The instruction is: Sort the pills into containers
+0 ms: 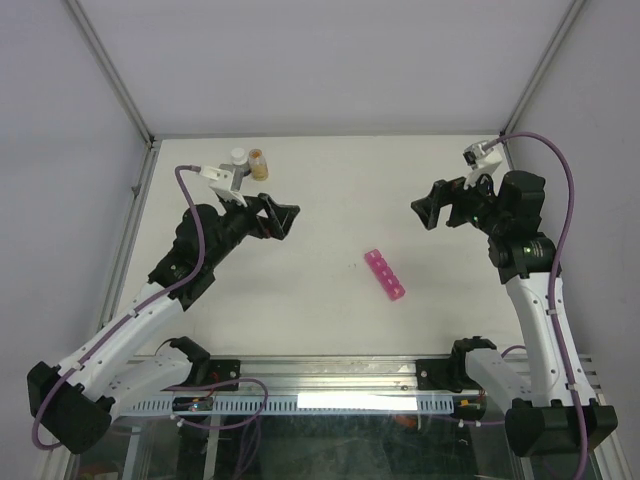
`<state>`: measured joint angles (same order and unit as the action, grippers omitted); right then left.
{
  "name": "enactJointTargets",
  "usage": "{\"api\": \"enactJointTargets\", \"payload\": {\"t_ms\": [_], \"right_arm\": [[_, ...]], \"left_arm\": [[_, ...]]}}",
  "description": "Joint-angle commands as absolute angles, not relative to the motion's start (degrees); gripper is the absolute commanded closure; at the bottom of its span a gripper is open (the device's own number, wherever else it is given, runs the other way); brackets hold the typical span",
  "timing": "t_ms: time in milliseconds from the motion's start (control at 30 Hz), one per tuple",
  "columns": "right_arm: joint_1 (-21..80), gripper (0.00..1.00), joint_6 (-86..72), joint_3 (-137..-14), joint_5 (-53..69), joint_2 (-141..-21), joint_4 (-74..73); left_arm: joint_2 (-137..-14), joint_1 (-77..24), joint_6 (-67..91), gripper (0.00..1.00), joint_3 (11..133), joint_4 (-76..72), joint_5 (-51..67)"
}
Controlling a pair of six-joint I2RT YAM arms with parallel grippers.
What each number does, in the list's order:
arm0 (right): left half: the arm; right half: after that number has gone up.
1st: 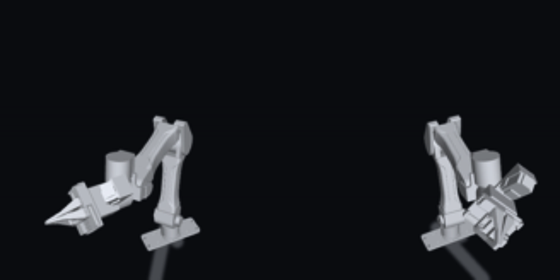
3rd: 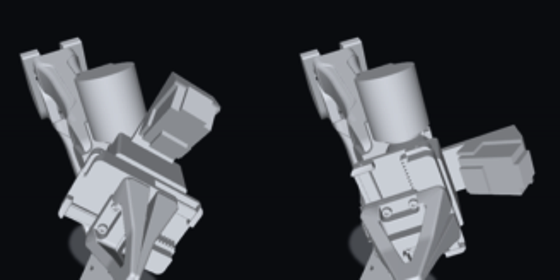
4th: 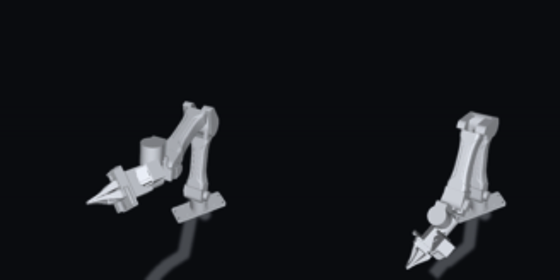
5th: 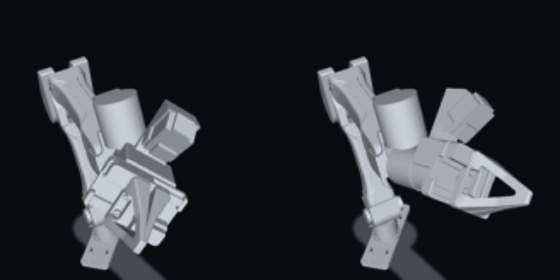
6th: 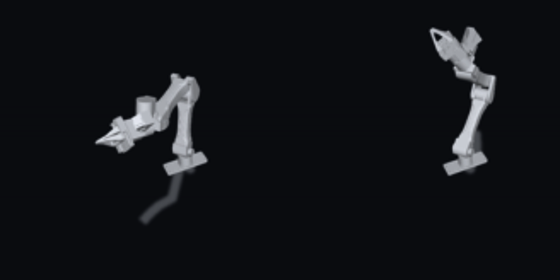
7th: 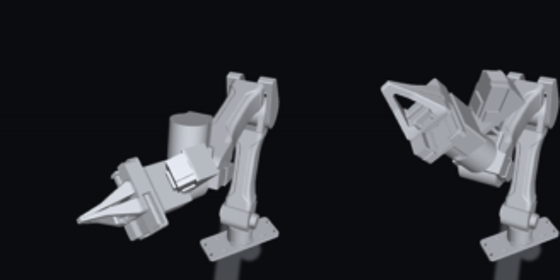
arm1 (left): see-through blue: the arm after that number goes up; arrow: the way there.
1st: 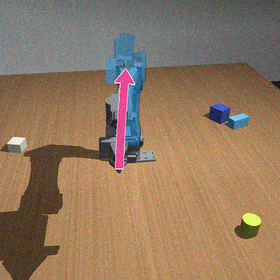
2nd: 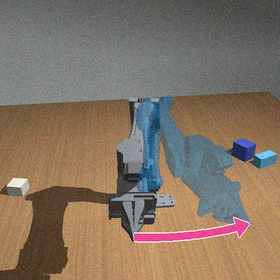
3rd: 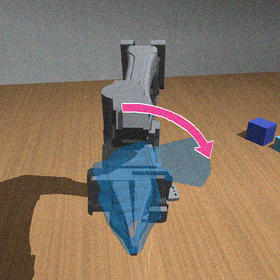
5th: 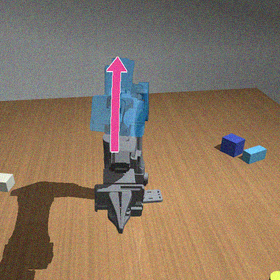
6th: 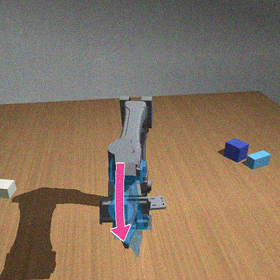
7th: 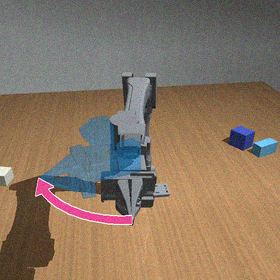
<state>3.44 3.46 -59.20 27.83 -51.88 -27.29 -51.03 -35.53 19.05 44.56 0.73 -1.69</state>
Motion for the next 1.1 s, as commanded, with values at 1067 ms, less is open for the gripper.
{"api": "enactJointTargets", "payload": {"t_ms": [1067], "right_arm": [[0.2,0.0,13.0,-54.0,51.6,-64.3,-17.1]], "left_arm": [[-83.2,-15.4,25.9,0.01,53.5,-10.1,3.0]]}}
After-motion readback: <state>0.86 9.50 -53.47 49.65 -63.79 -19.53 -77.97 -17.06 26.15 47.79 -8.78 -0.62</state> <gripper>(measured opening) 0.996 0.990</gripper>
